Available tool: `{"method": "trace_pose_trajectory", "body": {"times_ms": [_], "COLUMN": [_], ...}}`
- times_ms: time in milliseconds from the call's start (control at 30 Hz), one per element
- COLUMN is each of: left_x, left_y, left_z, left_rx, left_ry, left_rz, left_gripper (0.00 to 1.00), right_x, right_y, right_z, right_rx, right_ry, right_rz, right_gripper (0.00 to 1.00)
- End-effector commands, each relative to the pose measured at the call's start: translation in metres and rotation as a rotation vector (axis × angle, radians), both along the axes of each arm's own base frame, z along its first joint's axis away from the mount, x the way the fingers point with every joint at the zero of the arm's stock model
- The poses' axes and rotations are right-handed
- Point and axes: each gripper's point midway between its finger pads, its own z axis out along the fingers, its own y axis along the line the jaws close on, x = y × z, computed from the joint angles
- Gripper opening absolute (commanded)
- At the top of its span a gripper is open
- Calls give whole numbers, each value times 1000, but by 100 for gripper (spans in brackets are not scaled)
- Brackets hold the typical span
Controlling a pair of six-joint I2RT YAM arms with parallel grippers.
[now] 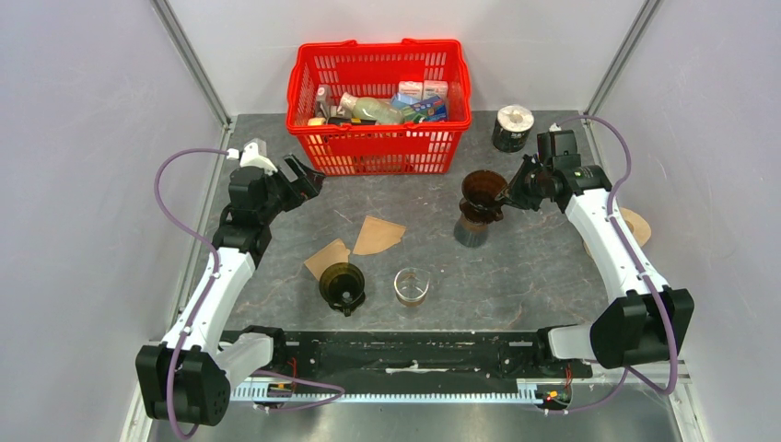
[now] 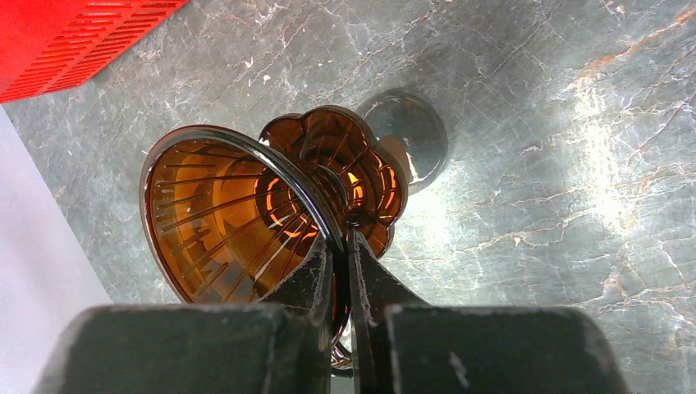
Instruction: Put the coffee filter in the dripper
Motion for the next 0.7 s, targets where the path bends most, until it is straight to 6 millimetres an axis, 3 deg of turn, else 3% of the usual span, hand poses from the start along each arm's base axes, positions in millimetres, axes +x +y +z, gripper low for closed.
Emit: {"method": "trace_pose_trajectory", "body": {"times_ms": [0,367,667], "left_x": [3,4,4], "left_y": [1,2,1], "left_z": [12,10,9], "left_rx": [35,37,35], "left_ry": [-39,-33,-29], "left_rz": [-8,-6,-8], "left_gripper": [100,100,100], "right_x": [-1,-3,-5], "right_y": [-1,7,7], "right_z": [-2,1,4], "right_rx": [-20,11,21], "right_ry": [-6,-1,-4], "right_rz": [4,21,9], "right_gripper": [8,20,39]}}
